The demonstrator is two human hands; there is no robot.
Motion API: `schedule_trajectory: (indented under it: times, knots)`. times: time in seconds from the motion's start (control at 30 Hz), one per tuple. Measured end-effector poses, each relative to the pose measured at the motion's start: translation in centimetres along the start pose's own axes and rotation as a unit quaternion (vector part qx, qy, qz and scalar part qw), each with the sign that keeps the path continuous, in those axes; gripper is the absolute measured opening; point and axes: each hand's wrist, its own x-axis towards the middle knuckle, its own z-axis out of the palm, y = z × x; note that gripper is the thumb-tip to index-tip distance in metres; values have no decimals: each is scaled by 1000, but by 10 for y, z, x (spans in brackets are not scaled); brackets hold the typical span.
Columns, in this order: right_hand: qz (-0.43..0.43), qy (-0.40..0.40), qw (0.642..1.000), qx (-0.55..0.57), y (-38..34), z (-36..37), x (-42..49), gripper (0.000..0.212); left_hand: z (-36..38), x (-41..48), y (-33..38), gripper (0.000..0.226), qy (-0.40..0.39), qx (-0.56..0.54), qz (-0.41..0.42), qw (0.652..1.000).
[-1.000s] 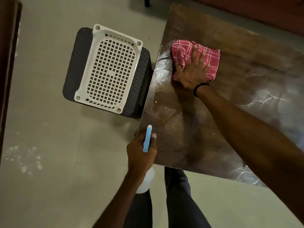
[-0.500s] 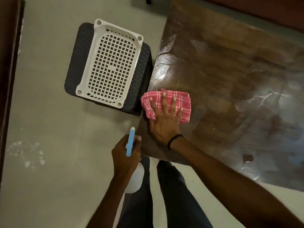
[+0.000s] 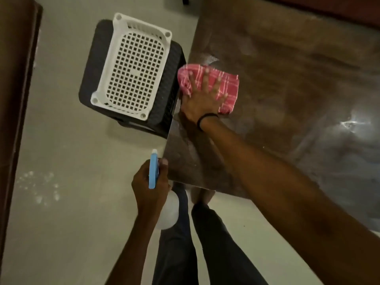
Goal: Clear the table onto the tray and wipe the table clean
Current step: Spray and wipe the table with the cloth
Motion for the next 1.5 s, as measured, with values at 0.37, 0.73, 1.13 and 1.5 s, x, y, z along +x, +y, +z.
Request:
schedule_trajectory:
  times: [0.37,0.73,1.13,1.5]
  knots:
    - [-31,0,1000,-2,-3,23,-35,67,-7,-38,-4,14,36,1,7,999]
    - [-203,-57,970,-122,48,77,-159,68,-29,-86,-7,23,61,-25,-33,997]
    - [-182,-38,979,-88,40,127,-234,71,-33,-105,-13,27,57,-10,-58,997]
    - [-165,-7,985,-57,48,139,-266,67,-25,-111,-28,24,28,6,-2,1000]
